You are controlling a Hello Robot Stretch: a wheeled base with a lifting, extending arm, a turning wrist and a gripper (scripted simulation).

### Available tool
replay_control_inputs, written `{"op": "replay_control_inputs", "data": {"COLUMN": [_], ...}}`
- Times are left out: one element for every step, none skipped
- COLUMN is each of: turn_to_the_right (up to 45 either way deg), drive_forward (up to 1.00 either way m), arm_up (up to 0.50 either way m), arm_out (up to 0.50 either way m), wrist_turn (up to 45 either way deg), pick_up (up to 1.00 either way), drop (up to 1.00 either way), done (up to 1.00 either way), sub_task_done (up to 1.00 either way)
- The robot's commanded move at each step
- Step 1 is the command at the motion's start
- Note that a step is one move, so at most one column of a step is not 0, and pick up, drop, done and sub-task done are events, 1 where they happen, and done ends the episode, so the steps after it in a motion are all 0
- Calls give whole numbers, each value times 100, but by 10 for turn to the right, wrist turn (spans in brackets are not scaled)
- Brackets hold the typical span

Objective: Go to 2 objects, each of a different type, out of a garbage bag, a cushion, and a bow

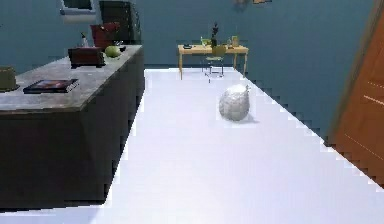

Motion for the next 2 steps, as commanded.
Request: {"op": "replay_control_inputs", "data": {"turn_to_the_right": [0, -30], "drive_forward": [100, 0], "arm_up": [0, 0], "arm_out": [0, 0], "wrist_turn": [0, 0], "pick_up": [0, 0], "drop": [0, 0], "done": [0, 0], "sub_task_done": [0, 0]}}
